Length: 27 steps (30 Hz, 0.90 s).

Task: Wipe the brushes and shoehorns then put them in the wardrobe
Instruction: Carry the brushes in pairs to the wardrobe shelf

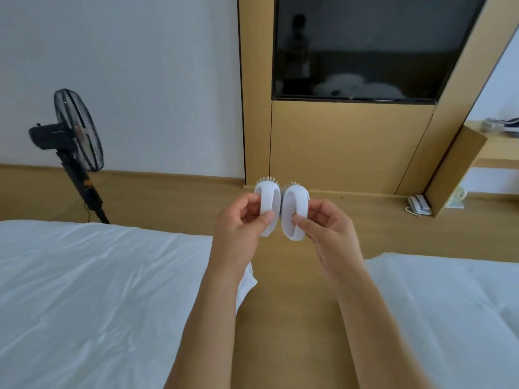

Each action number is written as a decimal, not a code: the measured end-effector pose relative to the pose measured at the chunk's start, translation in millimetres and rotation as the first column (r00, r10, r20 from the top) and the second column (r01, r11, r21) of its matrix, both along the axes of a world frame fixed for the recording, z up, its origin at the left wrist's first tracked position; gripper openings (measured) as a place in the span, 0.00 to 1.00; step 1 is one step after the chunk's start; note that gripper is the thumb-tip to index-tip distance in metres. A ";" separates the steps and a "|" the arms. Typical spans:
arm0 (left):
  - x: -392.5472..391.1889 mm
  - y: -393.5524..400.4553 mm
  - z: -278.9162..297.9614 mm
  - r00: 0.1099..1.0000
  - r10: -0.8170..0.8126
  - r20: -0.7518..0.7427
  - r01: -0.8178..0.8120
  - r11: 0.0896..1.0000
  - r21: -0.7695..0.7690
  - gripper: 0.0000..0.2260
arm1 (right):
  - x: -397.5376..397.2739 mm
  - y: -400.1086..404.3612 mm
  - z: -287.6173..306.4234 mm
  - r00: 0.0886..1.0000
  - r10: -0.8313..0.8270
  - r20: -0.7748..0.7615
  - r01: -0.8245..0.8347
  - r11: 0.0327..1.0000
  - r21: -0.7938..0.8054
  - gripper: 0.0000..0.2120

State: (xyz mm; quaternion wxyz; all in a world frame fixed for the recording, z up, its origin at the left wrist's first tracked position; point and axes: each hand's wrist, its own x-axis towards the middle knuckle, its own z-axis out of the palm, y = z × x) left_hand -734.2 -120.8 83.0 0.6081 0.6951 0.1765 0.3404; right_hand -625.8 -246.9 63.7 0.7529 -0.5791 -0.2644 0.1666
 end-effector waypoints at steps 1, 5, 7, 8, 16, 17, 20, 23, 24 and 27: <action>8.8 6.5 -3.3 1.000 -0.027 -0.004 0.027 1.000 -0.006 0.08 | 6.1 5.3 -2.1 1.000 -0.019 -0.006 0.019 1.000 -0.001 0.08; 47.8 32.7 -15.2 0.995 -0.097 -0.009 0.096 0.995 -0.015 0.08 | 35.6 26.2 -10.6 0.997 -0.075 -0.026 0.074 0.997 -0.014 0.09; 69.9 45.2 -19.5 0.992 -0.122 -0.003 0.122 0.992 -0.035 0.07 | 55.2 35.5 -15.9 0.995 -0.093 -0.046 0.092 0.996 -0.016 0.09; 82.1 50.8 -21.6 0.991 -0.132 0.002 0.132 0.990 -0.043 0.07 | 66.4 39.8 -18.3 0.993 -0.102 -0.058 0.101 0.995 -0.015 0.09; 200.7 97.4 -28.8 0.995 -0.102 -0.002 0.102 0.995 -0.018 0.04 | 184.5 88.4 -27.0 0.992 -0.102 -0.077 0.101 0.995 -0.013 0.12; 218.0 104.8 -26.2 0.996 -0.087 0.003 0.087 0.996 -0.015 0.04 | 203.7 97.4 -24.9 0.994 -0.087 -0.073 0.086 0.996 -0.013 0.13; 274.3 126.6 -13.1 0.999 -0.052 -0.006 0.052 0.999 -0.009 0.04 | 262.3 123.4 -13.5 0.997 -0.046 -0.069 0.045 0.999 -0.009 0.13; 331.3 145.3 -0.6 1.000 -0.014 -0.011 0.014 1.000 -0.006 0.04 | 319.9 142.0 -0.9 0.998 -0.010 -0.058 0.010 1.000 0.001 0.12; 350.1 150.6 2.3 1.000 -0.005 -0.005 0.005 1.000 -0.006 0.04 | 339.4 146.9 3.0 0.999 -0.005 -0.053 0.005 1.000 0.003 0.12; 402.3 162.6 5.6 1.000 0.003 0.005 -0.003 1.000 -0.006 0.05 | 392.9 159.5 9.6 0.999 0.002 -0.032 -0.002 1.000 -0.004 0.12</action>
